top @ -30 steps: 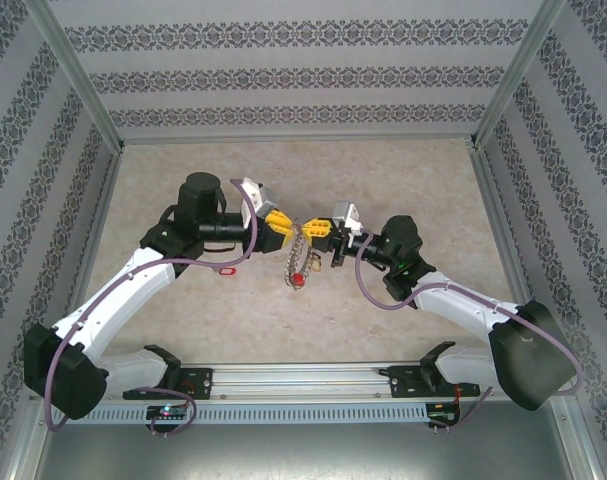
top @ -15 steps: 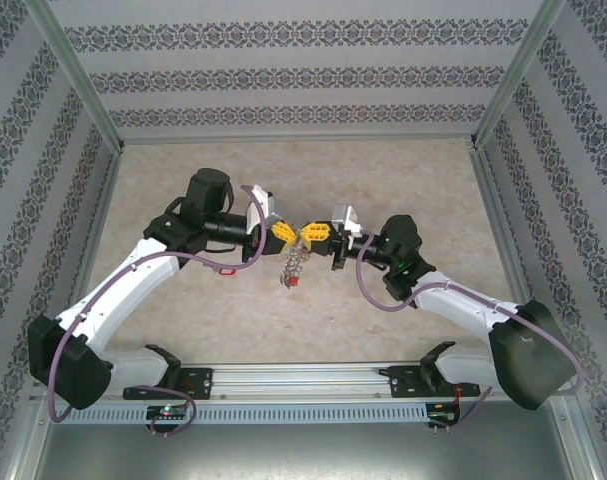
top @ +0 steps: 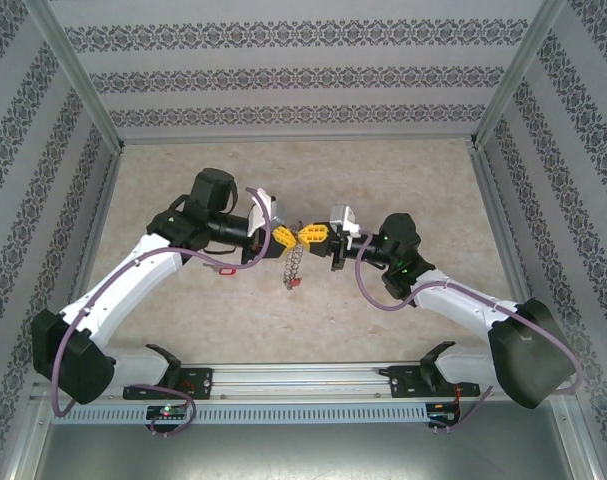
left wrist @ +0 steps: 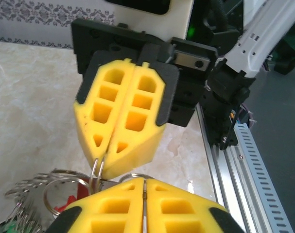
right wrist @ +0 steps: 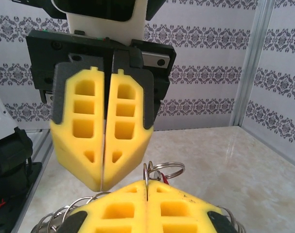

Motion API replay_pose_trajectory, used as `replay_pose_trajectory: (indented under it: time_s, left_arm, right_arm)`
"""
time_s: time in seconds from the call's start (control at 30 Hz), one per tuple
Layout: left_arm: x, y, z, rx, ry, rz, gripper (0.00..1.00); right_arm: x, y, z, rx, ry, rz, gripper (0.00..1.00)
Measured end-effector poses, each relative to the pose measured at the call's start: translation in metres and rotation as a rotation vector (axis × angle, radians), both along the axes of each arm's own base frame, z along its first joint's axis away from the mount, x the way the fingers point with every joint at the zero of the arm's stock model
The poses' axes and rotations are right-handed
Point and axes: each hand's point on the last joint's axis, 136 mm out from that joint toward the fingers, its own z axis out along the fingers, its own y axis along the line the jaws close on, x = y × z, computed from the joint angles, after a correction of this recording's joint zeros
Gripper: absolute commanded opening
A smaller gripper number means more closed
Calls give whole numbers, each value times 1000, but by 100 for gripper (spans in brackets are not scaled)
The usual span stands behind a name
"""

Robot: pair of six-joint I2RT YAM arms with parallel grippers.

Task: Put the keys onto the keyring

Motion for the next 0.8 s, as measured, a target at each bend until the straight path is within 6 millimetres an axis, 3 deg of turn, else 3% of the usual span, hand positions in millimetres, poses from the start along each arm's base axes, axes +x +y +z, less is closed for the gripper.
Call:
replay_pose_trajectory:
  time_s: [0.27, 0.53, 0.8]
  left_arm:
    - [-17, 15, 15, -39, -70, 11, 24]
    - [1, 11, 9, 1, -93, 32, 23]
    - [11, 8, -6, 29, -61, 29, 20]
  right_arm:
    - [-7, 5, -6, -30, -8, 30, 0]
    - [-7, 6, -3, -30, -17, 37, 0]
    - [-7, 6, -13, -62, 17, 39, 0]
